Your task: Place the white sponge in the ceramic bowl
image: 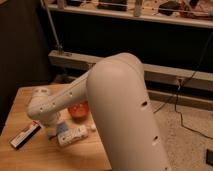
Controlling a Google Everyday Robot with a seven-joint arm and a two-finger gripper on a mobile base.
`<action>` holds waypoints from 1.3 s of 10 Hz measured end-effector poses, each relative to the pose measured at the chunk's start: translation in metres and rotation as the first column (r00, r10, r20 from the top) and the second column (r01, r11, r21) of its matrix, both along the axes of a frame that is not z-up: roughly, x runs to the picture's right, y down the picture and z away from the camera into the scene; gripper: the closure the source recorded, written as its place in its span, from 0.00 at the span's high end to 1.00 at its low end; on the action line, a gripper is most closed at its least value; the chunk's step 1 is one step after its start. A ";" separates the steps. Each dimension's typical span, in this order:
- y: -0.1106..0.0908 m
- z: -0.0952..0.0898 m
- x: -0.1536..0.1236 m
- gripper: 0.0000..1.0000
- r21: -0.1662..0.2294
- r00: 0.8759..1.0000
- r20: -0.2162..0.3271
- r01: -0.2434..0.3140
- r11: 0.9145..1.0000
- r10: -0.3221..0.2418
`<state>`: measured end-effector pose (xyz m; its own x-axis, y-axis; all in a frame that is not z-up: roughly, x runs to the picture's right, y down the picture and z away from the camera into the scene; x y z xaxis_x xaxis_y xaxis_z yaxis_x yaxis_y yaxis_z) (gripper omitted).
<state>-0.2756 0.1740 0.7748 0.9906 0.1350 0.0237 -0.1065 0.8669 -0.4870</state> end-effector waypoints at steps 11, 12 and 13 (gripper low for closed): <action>0.027 0.028 0.021 0.65 0.044 0.990 -0.078 0.125 0.991 -0.121; 0.031 0.029 0.029 0.65 0.039 0.986 -0.094 0.143 0.989 -0.139; 0.037 0.026 0.045 0.65 0.026 0.979 -0.125 0.165 0.986 -0.161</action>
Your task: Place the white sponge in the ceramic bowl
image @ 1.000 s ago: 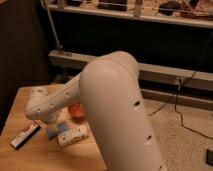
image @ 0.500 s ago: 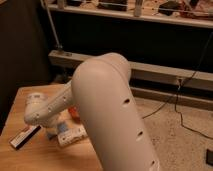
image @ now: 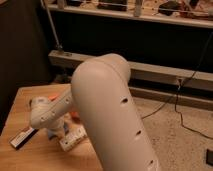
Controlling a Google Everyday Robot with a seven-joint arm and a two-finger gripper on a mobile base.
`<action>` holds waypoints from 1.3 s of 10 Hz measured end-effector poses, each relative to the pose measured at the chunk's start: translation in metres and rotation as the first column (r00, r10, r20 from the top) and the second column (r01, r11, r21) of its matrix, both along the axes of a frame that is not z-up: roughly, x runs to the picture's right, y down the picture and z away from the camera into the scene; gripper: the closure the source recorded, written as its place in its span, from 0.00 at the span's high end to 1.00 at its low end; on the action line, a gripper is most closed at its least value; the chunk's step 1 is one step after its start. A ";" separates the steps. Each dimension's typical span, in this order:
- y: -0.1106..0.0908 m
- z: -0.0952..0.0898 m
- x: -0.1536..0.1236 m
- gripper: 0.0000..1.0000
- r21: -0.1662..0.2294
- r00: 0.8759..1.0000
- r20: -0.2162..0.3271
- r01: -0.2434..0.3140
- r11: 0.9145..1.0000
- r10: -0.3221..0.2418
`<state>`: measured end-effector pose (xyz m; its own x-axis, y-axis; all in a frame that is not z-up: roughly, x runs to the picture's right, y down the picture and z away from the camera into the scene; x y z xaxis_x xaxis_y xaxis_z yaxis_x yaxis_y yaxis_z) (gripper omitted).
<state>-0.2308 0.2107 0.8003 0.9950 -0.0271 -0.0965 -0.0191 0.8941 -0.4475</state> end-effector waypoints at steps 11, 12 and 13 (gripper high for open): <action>-0.007 -0.034 -0.060 0.65 -0.098 0.976 0.200 -0.066 0.993 0.085; -0.005 -0.031 -0.067 0.65 -0.120 0.971 0.225 -0.058 0.991 0.084; -0.005 -0.028 -0.072 0.65 -0.137 0.966 0.247 -0.048 0.989 0.081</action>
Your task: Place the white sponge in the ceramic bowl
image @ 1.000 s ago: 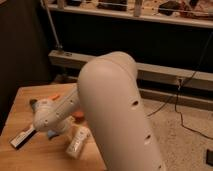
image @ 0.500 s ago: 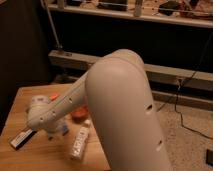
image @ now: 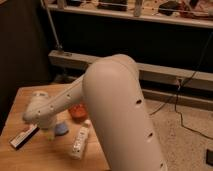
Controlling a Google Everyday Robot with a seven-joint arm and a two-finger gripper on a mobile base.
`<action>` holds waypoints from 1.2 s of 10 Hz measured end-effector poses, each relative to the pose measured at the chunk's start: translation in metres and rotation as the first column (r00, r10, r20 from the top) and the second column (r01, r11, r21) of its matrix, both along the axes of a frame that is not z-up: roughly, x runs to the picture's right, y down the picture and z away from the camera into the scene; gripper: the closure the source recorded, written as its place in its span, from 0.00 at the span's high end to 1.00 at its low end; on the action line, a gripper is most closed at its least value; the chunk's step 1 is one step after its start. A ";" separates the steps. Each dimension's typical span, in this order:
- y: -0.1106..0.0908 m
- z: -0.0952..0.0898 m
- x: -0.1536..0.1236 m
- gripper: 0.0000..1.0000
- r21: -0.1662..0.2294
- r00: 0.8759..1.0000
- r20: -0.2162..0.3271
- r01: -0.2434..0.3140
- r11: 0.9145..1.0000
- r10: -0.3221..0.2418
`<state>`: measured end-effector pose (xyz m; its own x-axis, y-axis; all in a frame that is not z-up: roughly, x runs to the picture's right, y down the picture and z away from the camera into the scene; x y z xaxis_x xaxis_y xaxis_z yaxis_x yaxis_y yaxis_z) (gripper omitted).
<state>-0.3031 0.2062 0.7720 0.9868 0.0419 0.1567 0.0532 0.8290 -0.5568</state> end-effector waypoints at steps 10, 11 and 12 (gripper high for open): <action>-0.004 0.005 -0.006 0.65 -0.052 0.967 0.152 0.216 0.975 -0.206; -0.004 0.007 -0.005 0.65 -0.050 0.966 0.148 0.223 0.974 -0.214; -0.003 0.009 -0.004 0.65 -0.048 0.964 0.142 0.232 0.971 -0.224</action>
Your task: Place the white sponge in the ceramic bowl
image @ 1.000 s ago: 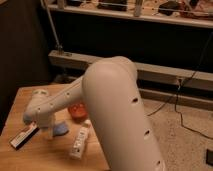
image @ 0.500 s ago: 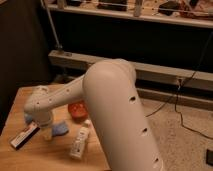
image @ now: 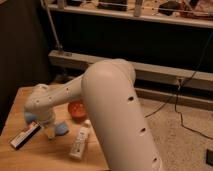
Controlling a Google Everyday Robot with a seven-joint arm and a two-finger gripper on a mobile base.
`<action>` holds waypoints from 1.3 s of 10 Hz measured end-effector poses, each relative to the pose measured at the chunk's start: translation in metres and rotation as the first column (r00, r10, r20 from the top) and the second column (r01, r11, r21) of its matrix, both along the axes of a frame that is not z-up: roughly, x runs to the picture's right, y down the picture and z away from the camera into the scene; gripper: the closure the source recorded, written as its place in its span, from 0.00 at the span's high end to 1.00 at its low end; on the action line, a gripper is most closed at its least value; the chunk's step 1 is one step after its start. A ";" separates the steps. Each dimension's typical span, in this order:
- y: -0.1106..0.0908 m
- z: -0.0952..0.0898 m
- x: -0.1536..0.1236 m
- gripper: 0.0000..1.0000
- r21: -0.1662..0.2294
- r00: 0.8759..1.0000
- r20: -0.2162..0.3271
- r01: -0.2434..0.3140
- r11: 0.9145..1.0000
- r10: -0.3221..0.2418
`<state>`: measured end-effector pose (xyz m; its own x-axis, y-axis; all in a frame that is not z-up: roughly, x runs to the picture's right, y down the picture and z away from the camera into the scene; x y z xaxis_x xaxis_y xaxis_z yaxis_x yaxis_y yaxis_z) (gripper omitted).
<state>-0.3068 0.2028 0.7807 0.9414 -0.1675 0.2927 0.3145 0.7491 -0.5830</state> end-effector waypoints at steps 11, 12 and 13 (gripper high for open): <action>0.030 0.023 0.009 0.65 0.005 0.999 -0.049 -0.008 1.000 0.008; 0.029 0.026 0.013 0.65 0.010 0.998 -0.059 -0.017 1.000 0.018; 0.026 0.027 0.017 0.65 0.016 0.997 -0.069 -0.030 0.999 0.031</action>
